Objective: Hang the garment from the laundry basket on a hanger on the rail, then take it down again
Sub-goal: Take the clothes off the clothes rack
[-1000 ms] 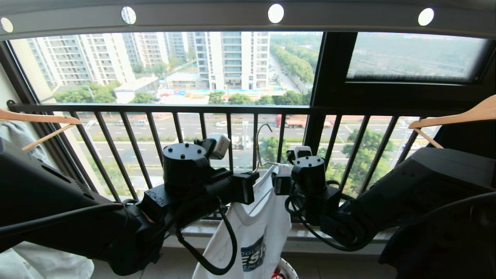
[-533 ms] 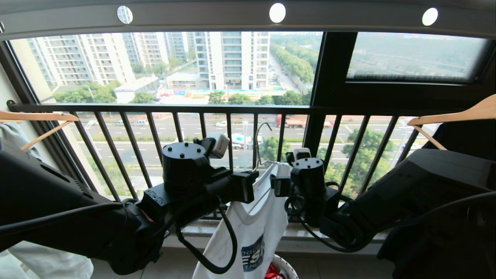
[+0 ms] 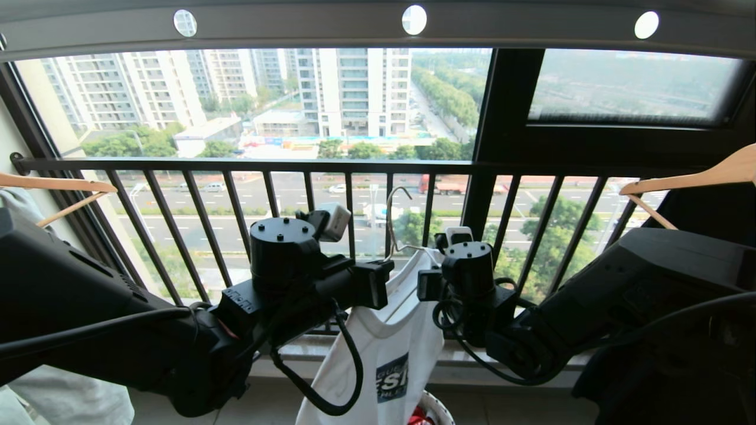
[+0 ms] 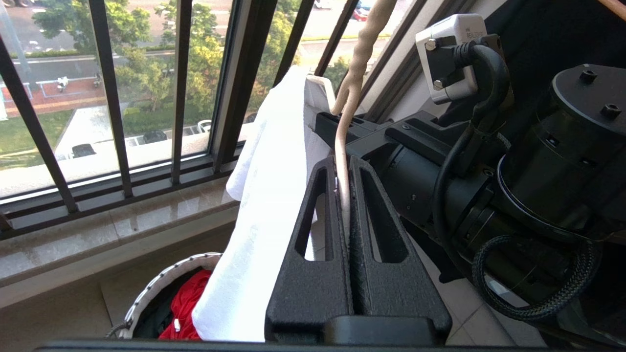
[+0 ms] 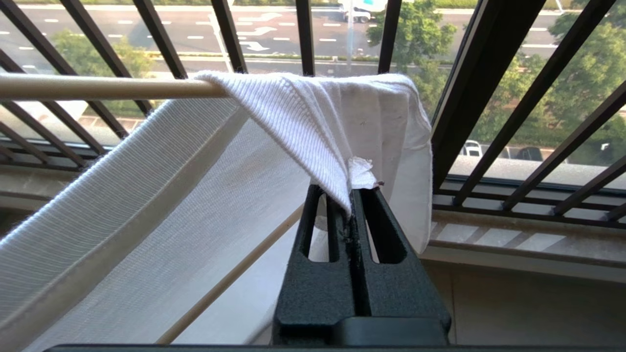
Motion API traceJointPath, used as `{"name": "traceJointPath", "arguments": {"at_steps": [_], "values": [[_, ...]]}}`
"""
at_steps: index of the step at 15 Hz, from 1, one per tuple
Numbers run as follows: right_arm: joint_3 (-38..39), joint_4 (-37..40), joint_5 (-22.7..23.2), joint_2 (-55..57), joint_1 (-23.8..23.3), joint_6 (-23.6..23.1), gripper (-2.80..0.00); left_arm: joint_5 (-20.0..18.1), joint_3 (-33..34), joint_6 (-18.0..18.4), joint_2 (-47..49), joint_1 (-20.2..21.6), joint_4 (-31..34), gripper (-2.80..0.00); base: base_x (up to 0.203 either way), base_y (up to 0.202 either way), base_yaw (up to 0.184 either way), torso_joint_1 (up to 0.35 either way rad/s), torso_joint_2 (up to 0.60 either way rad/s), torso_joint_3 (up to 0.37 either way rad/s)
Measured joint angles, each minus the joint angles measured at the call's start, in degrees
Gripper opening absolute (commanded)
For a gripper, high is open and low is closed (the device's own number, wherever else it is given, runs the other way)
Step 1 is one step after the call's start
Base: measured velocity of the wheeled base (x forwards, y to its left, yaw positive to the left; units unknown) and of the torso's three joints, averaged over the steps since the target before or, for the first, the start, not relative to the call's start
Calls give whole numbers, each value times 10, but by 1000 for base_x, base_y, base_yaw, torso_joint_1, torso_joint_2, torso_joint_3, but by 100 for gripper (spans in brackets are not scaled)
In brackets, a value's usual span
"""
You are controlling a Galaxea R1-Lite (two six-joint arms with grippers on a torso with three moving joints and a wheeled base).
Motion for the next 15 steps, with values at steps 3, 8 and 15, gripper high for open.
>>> {"name": "traceJointPath", "arguments": {"at_steps": [3, 8, 15], "values": [[0, -1, 0, -1, 0, 0, -280, 10, -5, 0, 6, 2, 0, -280, 0, 0, 0, 0, 0, 0], [-3, -27, 0, -2, -11, -4, -280, 10, -10, 1, 8, 10, 0, -280, 0, 0, 0, 0, 0, 0], [-44, -26, 4, 3, -82, -8, -280, 7, -6, -2, -17, 9, 0, -280, 0, 0, 0, 0, 0, 0]]}}
